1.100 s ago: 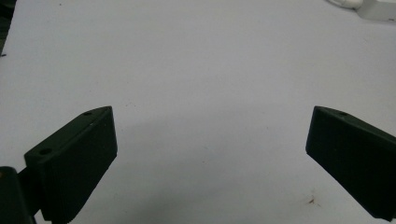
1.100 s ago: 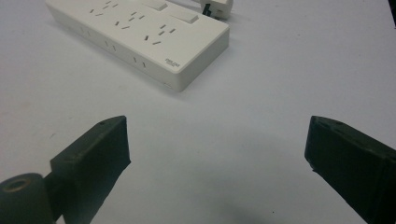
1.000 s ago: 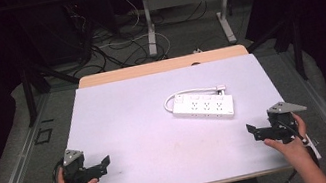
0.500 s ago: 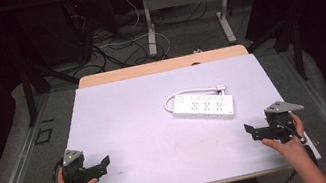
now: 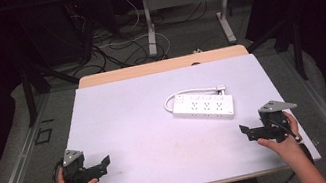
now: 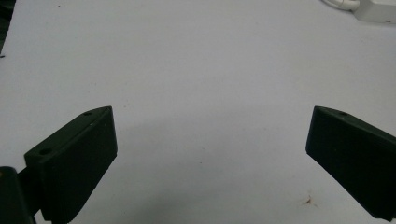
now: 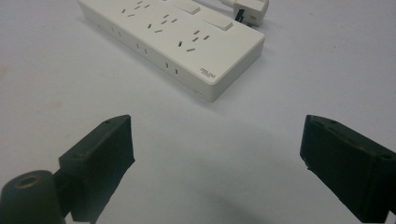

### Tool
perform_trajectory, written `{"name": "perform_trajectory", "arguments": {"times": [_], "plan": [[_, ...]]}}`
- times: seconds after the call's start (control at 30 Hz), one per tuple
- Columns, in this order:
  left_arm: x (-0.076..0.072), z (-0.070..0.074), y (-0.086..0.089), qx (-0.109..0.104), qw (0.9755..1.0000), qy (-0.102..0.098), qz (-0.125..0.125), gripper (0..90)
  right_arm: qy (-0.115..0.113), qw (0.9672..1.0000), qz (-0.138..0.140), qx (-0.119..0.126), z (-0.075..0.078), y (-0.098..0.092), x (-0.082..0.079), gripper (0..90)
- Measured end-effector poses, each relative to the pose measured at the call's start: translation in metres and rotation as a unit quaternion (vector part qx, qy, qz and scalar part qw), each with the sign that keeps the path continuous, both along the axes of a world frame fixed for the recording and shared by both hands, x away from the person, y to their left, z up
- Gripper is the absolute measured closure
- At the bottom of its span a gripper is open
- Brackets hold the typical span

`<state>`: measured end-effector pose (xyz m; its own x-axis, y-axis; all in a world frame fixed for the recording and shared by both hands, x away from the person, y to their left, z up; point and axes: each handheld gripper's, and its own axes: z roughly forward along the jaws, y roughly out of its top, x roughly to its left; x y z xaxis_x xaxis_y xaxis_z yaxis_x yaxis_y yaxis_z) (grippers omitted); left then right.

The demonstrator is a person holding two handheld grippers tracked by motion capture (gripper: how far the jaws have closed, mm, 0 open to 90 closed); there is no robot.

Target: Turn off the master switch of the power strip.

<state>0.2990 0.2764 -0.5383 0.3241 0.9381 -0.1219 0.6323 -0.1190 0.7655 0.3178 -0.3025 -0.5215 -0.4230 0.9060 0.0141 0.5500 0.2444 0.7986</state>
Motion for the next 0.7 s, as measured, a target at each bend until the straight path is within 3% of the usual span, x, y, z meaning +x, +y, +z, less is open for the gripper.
{"name": "perform_trajectory", "arguments": {"times": [0.3, 0.7], "plan": [[-0.001, 0.000, 0.000, -0.006, 1.0000, -0.002, 0.006, 1.9, 0.012, 0.9995, 0.013, -0.025, 0.003, 0.009, 0.006, 14.3], [-0.001, 0.000, 0.000, -0.004, 1.0000, -0.002, 0.006, 1.9, 0.029, 0.9988, 0.028, -0.029, 0.006, 0.018, 0.014, 16.7]]}}
